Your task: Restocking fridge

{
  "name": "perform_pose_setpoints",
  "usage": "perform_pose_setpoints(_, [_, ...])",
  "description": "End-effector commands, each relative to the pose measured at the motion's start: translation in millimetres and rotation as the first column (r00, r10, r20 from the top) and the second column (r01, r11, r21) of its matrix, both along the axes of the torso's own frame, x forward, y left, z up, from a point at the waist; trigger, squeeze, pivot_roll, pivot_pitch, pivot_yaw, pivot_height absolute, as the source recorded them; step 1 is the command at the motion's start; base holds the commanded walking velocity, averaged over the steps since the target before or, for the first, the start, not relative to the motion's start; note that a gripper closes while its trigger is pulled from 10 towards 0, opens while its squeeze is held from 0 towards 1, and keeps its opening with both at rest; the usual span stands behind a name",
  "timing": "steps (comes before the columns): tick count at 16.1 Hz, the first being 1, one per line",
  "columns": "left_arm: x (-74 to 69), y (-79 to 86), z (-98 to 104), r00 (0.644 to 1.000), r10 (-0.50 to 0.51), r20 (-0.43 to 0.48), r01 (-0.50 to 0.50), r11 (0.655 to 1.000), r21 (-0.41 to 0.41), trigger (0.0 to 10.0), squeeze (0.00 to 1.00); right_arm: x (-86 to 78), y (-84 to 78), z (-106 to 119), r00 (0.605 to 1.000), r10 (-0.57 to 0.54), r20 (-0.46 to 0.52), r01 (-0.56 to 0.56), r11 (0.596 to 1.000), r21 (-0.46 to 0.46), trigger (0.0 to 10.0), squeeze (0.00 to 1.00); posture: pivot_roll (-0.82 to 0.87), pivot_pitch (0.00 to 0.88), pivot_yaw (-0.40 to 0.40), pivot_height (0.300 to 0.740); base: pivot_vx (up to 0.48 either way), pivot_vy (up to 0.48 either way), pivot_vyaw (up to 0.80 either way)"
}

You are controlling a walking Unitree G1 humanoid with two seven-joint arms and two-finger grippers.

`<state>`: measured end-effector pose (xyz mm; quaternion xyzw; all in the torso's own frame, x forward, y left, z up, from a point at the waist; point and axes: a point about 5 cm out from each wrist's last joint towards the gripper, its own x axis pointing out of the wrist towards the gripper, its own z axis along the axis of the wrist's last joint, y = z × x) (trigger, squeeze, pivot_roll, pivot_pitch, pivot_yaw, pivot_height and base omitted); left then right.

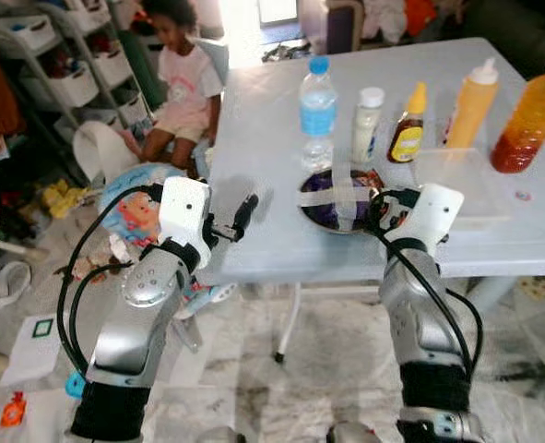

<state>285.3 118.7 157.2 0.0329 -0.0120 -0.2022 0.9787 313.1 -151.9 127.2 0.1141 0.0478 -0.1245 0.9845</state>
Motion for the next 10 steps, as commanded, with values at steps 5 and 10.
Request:
perform_pose_setpoints(5, [-8.6,-1.0,0.5,0.998,-0.055,0.007,0.055,0.997,0.046,10.0,0.00,6.8,11.5,-10.4,0.999,0.002,-0.054,0.004,0.993,0.115,10.0,0.00,-0.04,0.000,0.116,0.740,0.000,0.000,0.00])
perform_pose_setpoints(10, [-15.4,-8.8,0.7,0.987,-0.162,0.005,0.161,0.985,0.067,10.0,0.00,18.3,30.1,-8.3,0.996,0.039,-0.077,-0.018,0.966,0.258,10.0,0.00,-0.03,0.002,0.114,0.740,0.000,0.000,0.00])
